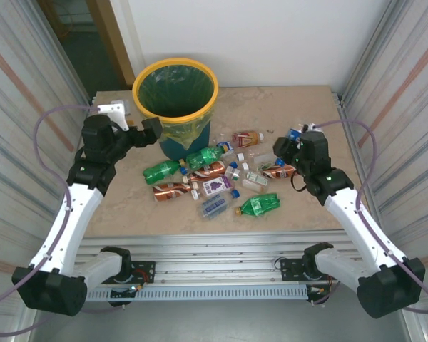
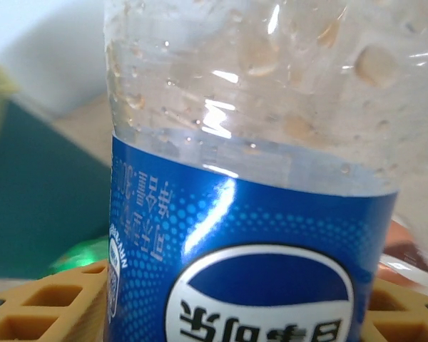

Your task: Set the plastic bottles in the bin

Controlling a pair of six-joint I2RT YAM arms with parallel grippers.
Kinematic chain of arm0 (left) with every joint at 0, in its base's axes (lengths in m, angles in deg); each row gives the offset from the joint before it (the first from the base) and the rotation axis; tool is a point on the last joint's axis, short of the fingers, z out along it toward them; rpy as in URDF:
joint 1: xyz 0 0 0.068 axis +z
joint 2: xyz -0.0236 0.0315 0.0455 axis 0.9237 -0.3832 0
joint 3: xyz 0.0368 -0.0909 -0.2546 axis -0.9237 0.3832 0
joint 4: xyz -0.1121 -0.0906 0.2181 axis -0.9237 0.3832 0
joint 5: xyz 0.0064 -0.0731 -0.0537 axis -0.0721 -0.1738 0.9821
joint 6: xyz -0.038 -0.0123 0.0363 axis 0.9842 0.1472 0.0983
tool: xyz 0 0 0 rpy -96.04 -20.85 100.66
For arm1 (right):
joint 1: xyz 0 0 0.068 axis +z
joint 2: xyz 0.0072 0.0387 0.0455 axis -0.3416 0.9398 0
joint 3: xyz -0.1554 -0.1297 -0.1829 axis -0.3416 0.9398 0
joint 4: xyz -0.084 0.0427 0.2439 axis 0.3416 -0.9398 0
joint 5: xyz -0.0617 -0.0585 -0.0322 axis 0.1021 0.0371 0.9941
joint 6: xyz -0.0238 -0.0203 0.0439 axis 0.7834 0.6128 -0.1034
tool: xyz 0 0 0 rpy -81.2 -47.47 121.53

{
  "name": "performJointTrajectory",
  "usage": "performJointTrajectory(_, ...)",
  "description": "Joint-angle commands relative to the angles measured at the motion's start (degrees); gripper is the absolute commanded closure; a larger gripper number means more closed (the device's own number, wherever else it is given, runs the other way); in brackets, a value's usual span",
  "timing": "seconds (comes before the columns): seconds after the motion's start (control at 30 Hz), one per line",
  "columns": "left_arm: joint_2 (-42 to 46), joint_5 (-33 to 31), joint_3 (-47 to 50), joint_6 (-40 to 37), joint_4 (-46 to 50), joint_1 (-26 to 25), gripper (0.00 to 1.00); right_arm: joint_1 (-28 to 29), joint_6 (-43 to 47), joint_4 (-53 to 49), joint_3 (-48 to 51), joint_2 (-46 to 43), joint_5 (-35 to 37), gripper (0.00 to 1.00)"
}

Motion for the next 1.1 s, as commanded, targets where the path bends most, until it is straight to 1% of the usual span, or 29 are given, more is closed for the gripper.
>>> performJointTrajectory(0.0,-2.4,9.7,-3.0,3.6,-5.5,-1.6,0.01,4.2,9.3,9.1,-3.5,2.0,-3.8,0.73)
performJointTrajectory(0.2,-7.7,16.4,-8.5,3.9,-8.0,-7.7,0.01,11.1,17.2,16.0,-7.8,7.1,-7.1,0.73)
performJointTrajectory(0.37,-12.0,21.1,-13.8,3.7,-8.1,-11.7,0.01,14.7,20.9,19.6,-11.5,11.8,-10.6,0.73)
performJointTrajectory(0.57,-16.1,24.5,-18.5,4.0,-6.6,-14.6,0.01,18.4,24.4,22.8,-16.1,16.5,-14.1,0.72)
performJointTrajectory(0.77,-18.1,27.4,-20.0,5.5,-7.1,-15.3,0.05,22.2,27.9,23.1,-21.1,20.9,-15.2,0.72)
performJointTrajectory(0.93,-17.7,27.7,-19.2,6.3,-7.8,-15.3,0.13,23.8,28.3,24.1,-23.1,22.7,-16.5,0.72)
performJointTrajectory(1.03,-17.2,27.4,-18.5,6.6,-8.0,-15.3,0.23,24.6,28.4,24.8,-23.9,23.3,-17.2,0.71)
performJointTrajectory(1.07,-17.1,27.4,-18.3,6.7,-7.9,-15.3,0.28,24.8,28.5,24.8,-24.1,23.4,-17.2,0.70)
